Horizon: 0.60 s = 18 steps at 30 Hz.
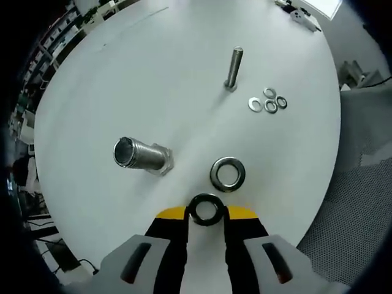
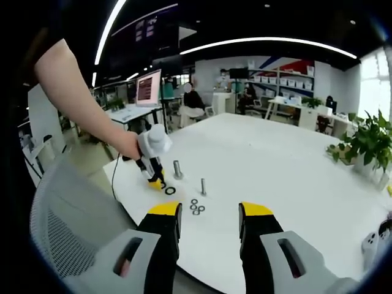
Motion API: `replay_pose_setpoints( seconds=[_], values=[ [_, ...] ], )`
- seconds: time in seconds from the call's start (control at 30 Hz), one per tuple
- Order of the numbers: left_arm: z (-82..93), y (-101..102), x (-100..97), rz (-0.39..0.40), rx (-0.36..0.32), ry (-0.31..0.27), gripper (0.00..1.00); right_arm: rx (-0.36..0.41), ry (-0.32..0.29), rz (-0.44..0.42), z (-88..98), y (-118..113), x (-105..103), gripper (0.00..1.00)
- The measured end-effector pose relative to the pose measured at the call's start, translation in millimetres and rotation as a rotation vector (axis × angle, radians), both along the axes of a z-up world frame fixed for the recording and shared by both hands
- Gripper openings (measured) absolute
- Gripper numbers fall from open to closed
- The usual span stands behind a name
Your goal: Place the washer onto the threaded stud by aligning its center hole with the stud, sliding it down to the base, and recovering from edge contact or off-axis alignment until the washer reaches the visible bottom stop.
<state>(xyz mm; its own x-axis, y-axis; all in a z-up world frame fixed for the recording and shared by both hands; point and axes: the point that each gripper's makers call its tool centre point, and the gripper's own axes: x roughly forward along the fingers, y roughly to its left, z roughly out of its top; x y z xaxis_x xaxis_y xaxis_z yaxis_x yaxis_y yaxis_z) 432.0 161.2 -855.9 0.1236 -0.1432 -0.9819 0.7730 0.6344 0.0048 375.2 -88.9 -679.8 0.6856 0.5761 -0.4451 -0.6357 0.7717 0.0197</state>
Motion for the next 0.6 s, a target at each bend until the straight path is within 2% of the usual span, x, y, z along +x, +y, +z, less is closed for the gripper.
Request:
replay_pose_setpoints(
  seconds=[0.1, 0.3, 0.6],
  values=[
    [0.2, -0.4, -0.2, -0.012, 0.008, -0.003, 0.20, -0.001, 0.000, -0.003, -0.1, -1.2, -0.3, 0.39],
    [3.0, -1.1, 3.7, 0.015, -0.005, -0.013, 0.20, 0.001, -0.003, -0.007, 0.3, -2.1, 0.5, 0.39],
    [4.6, -1.1, 1.2, -0.021, 0.011, -0.020, 0.20, 0.003, -0.005, -0.014, 1.0, -3.3, 1.2, 0.39]
  ],
)
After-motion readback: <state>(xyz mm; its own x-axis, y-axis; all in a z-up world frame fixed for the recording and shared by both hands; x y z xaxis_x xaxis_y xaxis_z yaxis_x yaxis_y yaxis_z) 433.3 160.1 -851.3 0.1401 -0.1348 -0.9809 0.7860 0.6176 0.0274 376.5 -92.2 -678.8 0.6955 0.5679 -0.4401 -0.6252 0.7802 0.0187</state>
